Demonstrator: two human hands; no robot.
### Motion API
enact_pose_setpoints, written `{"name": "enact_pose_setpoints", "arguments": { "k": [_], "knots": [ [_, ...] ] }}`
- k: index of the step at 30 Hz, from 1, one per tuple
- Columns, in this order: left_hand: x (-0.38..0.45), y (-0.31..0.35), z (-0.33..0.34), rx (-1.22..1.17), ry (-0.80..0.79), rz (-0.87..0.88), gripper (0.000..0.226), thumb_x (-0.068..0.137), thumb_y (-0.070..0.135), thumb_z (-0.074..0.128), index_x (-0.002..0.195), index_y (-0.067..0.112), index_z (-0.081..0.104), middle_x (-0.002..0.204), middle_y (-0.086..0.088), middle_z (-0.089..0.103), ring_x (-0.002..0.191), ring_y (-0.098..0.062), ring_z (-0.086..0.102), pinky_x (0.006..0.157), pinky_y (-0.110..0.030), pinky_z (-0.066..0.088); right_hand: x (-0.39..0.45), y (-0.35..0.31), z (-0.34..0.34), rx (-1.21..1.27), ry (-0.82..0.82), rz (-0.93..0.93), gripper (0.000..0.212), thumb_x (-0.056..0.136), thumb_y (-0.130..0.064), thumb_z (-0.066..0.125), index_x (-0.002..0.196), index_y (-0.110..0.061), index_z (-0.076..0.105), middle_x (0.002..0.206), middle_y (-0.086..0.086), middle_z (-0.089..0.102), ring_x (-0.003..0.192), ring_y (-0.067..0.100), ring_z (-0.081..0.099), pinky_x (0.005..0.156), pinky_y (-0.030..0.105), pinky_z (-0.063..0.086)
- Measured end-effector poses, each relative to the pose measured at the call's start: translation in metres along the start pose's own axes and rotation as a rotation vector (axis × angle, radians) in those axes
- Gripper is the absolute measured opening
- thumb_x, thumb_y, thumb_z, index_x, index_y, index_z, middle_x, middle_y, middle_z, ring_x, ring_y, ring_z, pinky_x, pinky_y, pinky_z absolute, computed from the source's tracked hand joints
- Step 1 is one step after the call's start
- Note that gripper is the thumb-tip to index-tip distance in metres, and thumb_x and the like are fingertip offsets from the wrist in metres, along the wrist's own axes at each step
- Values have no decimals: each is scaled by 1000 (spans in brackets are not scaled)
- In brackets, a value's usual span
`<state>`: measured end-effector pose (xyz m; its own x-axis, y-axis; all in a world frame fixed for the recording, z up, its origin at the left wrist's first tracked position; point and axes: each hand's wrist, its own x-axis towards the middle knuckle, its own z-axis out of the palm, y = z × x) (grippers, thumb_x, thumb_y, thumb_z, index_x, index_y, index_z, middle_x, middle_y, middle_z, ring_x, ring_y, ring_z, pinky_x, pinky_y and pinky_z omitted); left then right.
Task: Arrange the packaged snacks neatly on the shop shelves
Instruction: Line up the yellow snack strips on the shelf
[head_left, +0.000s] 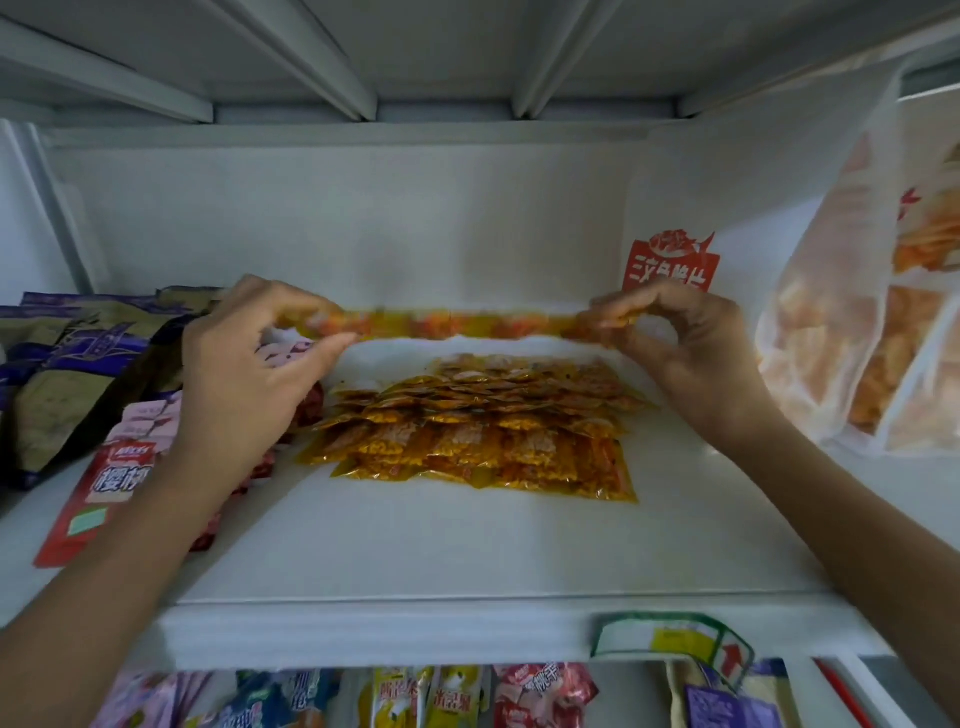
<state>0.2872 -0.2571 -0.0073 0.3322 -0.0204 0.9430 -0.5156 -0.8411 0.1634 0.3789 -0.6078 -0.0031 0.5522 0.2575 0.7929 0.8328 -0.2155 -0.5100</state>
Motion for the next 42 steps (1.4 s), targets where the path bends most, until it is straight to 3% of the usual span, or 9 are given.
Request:
{"name": "enact_pose_setpoints", "arguments": {
  "k": [3,7,10,13,16,19,25,36,42],
  "knots": [
    [-8,27,-12,-369,-48,-362,35,86,24,79,115,34,63,100,4,79,87,-11,76,68,-31,62,-14,-19,-7,412,-36,347,30,88,-14,79,113,-5,65,107,32,71,92,37,68,86,56,54],
    [-40,30,-30,-496,-325,-592,62,77,29,81,130,46,55,112,-5,78,97,-21,78,76,-41,64,-47,-37,-22,185,-381,698,36,90,-19,81,122,-23,65,80,13,71,64,14,63,58,32,45],
    [-61,24,-44,-202,-650,-523,47,79,60,77,122,55,58,112,8,76,100,-13,75,81,-46,63,-66,-41,-16,73,-524,755,38,95,-11,73,127,-25,58,69,14,68,50,13,52,46,23,36],
    [-68,28,-46,88,-844,-317,34,80,73,61,110,57,62,70,19,67,62,3,62,61,-27,47,-73,-43,-12,-94,-630,673,41,96,-16,74,131,-25,54,63,2,62,50,10,54,48,21,41],
    [-65,32,-51,224,-815,-237,27,80,71,62,99,53,69,54,17,56,48,-5,54,49,-26,27,-70,-49,-16,-278,-708,619,48,93,-36,77,134,-35,52,68,-9,55,47,-4,52,54,16,39],
    [-62,33,-51,176,-631,-165,27,84,78,61,100,57,68,85,24,63,73,-2,62,52,-22,36,-65,-53,-20,-490,-739,511,50,90,-55,75,132,-43,51,72,-14,49,56,-10,53,62,20,35],
    [-76,14,-26,-17,-901,-161,54,90,86,39,130,58,60,129,38,48,128,7,49,103,-35,50,-55,-38,-18,-473,-760,478,46,95,-47,72,136,-41,52,64,-12,52,49,-4,51,55,16,38],
    [-54,2,12,211,-933,-176,78,86,88,13,136,48,56,134,29,51,126,-2,52,101,-38,46,-27,3,-12,-448,-746,620,53,95,-50,71,141,-36,49,99,-2,66,74,9,61,65,20,45],
    [-64,2,-4,52,-772,-146,53,99,77,32,132,49,63,125,36,55,124,8,50,101,-38,47,-32,-13,-19,-424,-850,615,37,95,-48,72,123,-31,55,75,-8,60,58,3,54,65,21,44]
  ]
}}
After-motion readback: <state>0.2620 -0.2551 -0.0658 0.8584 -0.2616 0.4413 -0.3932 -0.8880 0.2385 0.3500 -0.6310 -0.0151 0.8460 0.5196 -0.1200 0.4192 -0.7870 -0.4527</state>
